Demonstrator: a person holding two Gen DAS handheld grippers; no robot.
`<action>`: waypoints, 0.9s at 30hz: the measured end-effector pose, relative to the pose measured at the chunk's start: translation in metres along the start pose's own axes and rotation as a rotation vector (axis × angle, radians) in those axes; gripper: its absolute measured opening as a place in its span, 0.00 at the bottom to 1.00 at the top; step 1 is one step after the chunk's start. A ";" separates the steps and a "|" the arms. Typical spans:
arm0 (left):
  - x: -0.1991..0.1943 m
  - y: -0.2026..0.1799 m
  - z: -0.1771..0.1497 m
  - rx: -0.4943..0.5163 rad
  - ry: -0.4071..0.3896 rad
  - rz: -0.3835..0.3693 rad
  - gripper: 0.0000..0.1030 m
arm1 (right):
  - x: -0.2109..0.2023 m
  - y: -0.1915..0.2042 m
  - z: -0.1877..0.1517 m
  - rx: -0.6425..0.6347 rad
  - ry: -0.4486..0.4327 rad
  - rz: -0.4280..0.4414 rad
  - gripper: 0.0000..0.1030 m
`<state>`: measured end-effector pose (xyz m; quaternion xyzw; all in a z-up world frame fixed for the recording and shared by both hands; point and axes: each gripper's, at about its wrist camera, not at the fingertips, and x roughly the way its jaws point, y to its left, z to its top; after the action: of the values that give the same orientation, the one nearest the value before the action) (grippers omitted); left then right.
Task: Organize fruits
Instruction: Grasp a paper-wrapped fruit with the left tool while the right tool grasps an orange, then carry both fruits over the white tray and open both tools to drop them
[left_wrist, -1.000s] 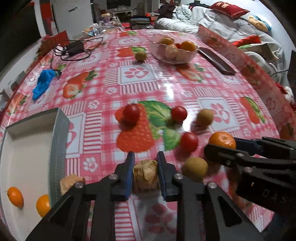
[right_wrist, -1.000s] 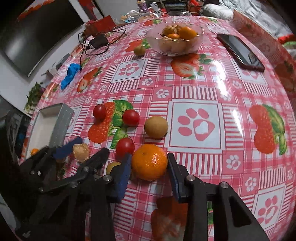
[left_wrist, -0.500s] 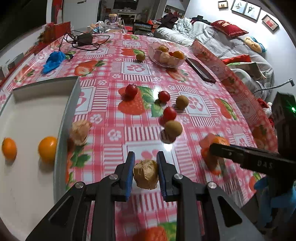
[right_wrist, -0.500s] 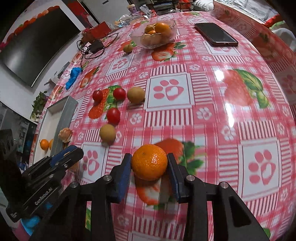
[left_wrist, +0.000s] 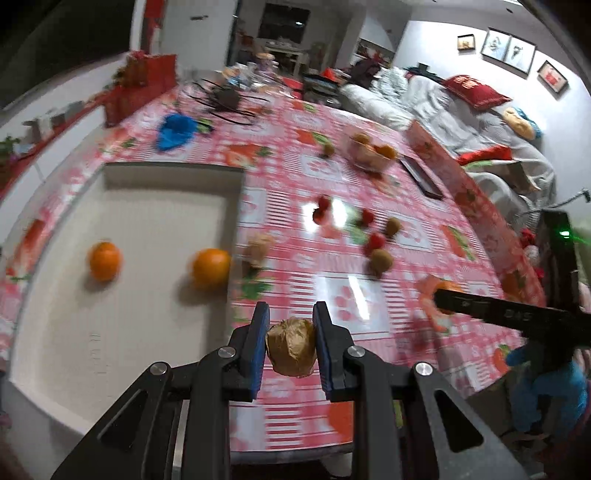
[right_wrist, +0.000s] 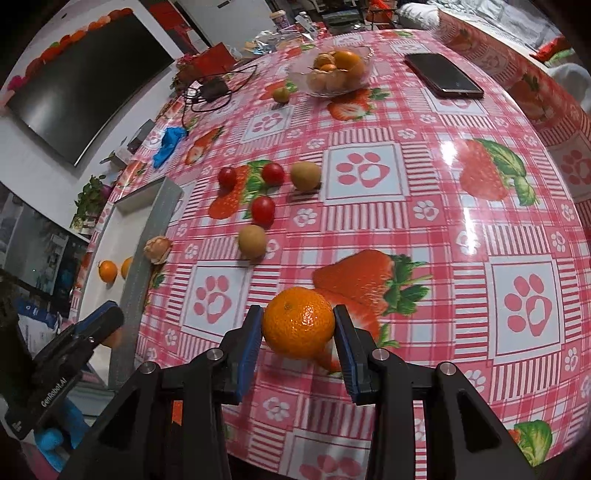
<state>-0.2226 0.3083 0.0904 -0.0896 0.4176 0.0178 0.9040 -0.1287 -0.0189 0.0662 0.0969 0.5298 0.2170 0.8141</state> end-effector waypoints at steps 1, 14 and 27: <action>-0.002 0.006 0.000 -0.012 -0.004 0.007 0.26 | 0.000 0.004 0.001 -0.006 0.001 0.003 0.39; -0.043 0.106 0.017 -0.195 -0.095 0.095 0.26 | 0.021 0.095 0.025 -0.155 0.036 0.068 0.39; -0.015 0.144 0.002 -0.213 -0.011 0.133 0.26 | 0.073 0.195 0.047 -0.324 0.093 0.125 0.39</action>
<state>-0.2459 0.4505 0.0818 -0.1570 0.4135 0.1226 0.8884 -0.1099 0.1908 0.1014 -0.0129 0.5180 0.3541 0.7785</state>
